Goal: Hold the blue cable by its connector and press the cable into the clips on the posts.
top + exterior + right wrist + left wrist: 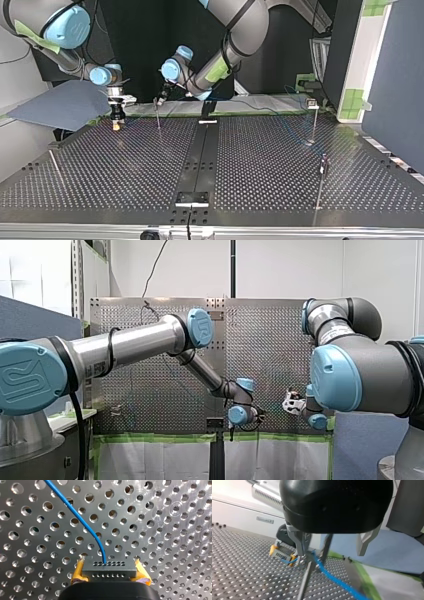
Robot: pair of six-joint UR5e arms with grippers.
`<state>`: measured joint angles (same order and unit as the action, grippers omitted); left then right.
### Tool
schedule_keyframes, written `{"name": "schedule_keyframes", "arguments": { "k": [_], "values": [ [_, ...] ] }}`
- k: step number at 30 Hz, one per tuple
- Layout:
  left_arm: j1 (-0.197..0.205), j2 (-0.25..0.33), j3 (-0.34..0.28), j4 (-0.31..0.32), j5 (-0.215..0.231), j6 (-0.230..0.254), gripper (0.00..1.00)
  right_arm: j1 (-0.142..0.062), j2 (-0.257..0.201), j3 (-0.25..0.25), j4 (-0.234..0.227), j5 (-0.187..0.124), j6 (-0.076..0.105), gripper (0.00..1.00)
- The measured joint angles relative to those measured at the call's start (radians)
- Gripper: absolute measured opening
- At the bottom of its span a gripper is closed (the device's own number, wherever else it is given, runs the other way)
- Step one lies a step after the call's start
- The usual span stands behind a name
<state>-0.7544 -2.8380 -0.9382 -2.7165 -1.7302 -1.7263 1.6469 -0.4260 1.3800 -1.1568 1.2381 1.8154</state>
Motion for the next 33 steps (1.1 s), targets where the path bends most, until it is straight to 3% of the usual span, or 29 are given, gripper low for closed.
{"name": "schedule_keyframes", "arguments": {
  "k": [16, 33],
  "values": [
    [-0.003, 0.062, -0.103, 0.082, 0.005, -0.013, 0.98, 0.001, 0.000, -0.001, -0.001, 0.000, 0.001, 0.00],
    [-0.014, 0.066, -0.111, 0.089, 0.006, -0.010, 0.98, 0.004, 0.000, -0.003, 0.000, -0.001, 0.001, 0.00]
  ]
}}
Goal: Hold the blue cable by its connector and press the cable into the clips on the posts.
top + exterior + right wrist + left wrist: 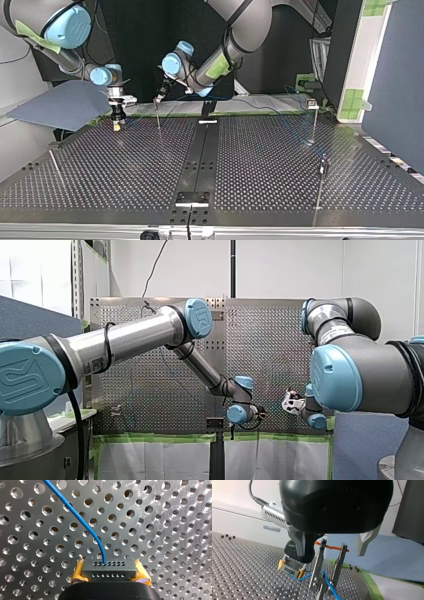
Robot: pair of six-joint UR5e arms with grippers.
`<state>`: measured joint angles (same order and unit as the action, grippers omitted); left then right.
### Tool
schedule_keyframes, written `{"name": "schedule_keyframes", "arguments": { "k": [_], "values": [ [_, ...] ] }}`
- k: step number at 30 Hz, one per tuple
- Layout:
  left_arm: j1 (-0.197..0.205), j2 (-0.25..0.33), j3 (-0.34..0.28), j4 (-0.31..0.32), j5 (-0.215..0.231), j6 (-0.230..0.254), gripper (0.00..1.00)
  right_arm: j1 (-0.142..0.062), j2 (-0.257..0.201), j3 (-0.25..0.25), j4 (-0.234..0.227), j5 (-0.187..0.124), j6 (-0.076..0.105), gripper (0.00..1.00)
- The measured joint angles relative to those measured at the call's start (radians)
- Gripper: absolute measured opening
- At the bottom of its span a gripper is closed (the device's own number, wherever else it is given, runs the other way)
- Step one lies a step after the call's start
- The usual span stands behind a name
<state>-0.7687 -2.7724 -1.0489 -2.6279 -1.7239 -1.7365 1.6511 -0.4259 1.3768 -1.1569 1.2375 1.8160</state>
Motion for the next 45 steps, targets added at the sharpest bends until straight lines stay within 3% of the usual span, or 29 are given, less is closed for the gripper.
{"name": "schedule_keyframes", "arguments": {
  "k": [45],
  "values": [
    [-0.018, 0.011, -0.011, -0.013, 0.000, 0.011, 0.98, 0.003, 0.000, 0.000, 0.002, -0.002, 0.000, 0.00]
  ]
}}
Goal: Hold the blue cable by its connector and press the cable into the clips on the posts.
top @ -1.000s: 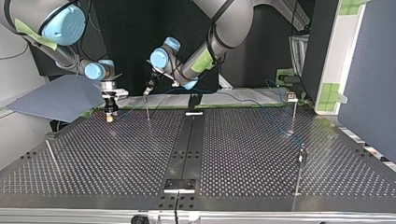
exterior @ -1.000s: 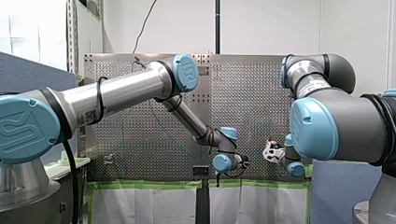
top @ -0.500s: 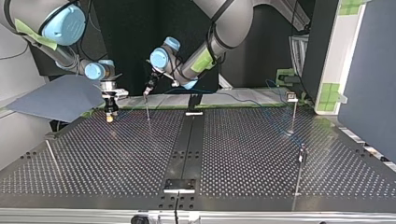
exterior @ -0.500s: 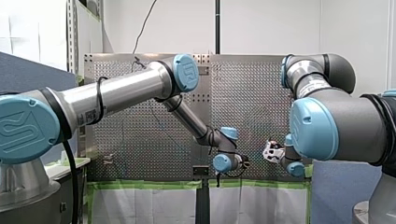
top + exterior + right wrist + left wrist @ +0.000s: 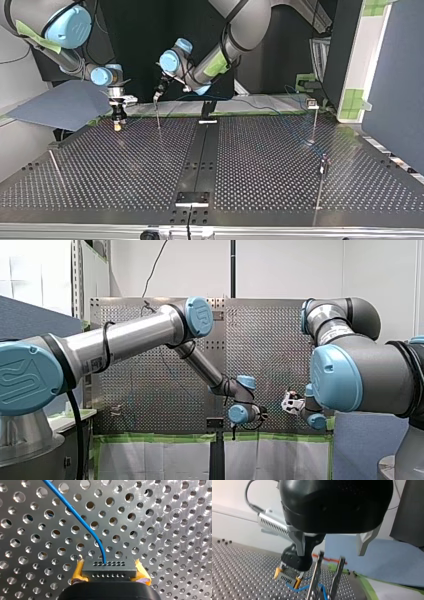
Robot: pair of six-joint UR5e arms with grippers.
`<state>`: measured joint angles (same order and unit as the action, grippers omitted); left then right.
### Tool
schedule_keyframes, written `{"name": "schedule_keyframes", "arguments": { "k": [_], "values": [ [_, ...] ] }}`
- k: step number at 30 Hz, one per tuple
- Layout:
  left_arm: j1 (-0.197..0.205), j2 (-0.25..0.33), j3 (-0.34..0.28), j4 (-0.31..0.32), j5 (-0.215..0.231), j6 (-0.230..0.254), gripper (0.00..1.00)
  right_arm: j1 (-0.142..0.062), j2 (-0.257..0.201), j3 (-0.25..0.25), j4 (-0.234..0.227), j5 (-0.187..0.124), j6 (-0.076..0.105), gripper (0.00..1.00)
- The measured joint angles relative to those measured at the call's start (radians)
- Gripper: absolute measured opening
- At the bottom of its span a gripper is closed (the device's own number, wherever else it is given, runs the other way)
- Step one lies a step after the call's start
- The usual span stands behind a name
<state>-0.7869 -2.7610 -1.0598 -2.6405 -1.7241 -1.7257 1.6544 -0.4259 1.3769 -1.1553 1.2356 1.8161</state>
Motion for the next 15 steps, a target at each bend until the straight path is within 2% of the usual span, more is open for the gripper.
{"name": "schedule_keyframes", "arguments": {
  "k": [6, 10, 15],
  "values": [
    [-0.019, 0.047, -0.047, 0.026, -0.025, 0.047, 0.98, 0.000, 0.000, 0.000, 0.000, -0.001, 0.000, 0.00],
    [-0.036, 0.089, -0.089, 0.067, -0.063, 0.087, 0.98, -0.002, 0.000, 0.000, 0.000, -0.001, 0.000, 0.00],
    [-0.050, 0.130, -0.130, 0.107, -0.103, 0.101, 0.98, -0.002, 0.000, -0.001, 0.000, -0.001, 0.000, 0.00]
  ]
}}
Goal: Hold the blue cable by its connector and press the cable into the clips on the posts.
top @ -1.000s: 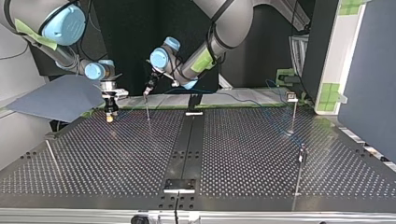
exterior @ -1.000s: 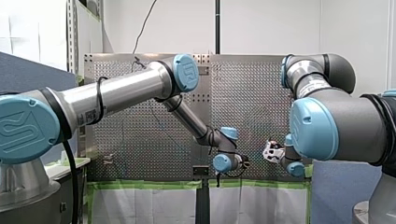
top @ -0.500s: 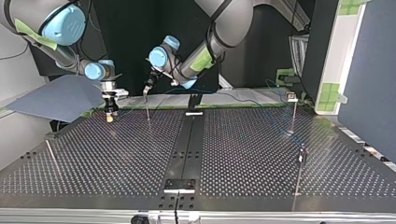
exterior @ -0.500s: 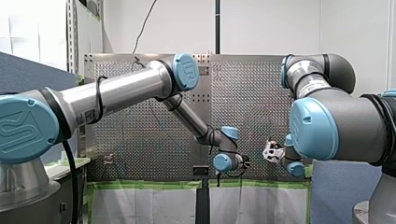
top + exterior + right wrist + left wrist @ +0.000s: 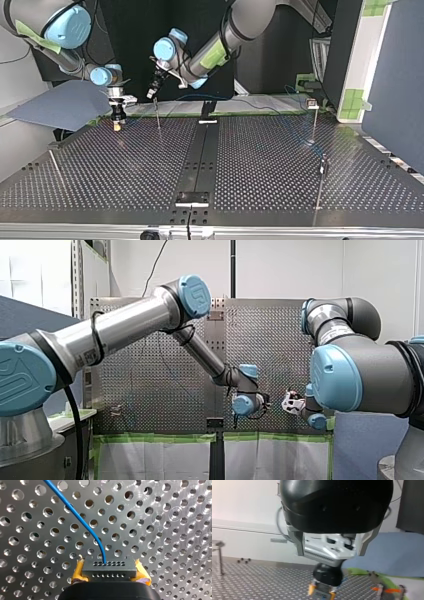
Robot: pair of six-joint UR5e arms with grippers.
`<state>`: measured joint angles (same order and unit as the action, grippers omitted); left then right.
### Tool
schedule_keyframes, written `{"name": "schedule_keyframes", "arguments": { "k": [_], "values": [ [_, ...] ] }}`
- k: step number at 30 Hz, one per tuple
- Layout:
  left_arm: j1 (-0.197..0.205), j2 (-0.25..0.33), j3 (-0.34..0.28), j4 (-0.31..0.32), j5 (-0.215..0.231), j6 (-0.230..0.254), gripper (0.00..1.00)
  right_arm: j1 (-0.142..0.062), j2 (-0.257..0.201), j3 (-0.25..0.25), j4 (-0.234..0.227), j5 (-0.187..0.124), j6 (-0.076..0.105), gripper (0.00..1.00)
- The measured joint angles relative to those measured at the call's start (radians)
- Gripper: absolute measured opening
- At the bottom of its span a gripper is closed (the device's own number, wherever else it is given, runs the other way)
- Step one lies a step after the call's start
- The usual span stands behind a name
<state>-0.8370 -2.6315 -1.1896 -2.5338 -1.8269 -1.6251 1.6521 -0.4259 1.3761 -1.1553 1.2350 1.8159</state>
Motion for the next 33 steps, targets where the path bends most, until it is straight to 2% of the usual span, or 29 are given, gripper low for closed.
{"name": "schedule_keyframes", "arguments": {
  "k": [8, 17, 25, 33],
  "values": [
    [0.001, 0.063, -0.063, 0.024, -0.063, -0.040, 0.98, 0.002, 0.000, 0.000, 0.000, 0.000, -0.001, 0.00],
    [0.012, 0.143, -0.144, -0.041, -0.144, -0.081, 0.98, 0.005, 0.000, -0.001, 0.000, 0.000, -0.001, 0.00],
    [0.000, 0.224, -0.224, -0.056, -0.221, -0.084, 0.98, 0.010, 0.000, -0.001, 0.000, 0.000, -0.001, 0.00],
    [-0.002, 0.294, -0.294, -0.057, -0.237, -0.087, 0.98, 0.012, 0.000, -0.001, 0.000, 0.000, -0.001, 0.00]
  ]
}}
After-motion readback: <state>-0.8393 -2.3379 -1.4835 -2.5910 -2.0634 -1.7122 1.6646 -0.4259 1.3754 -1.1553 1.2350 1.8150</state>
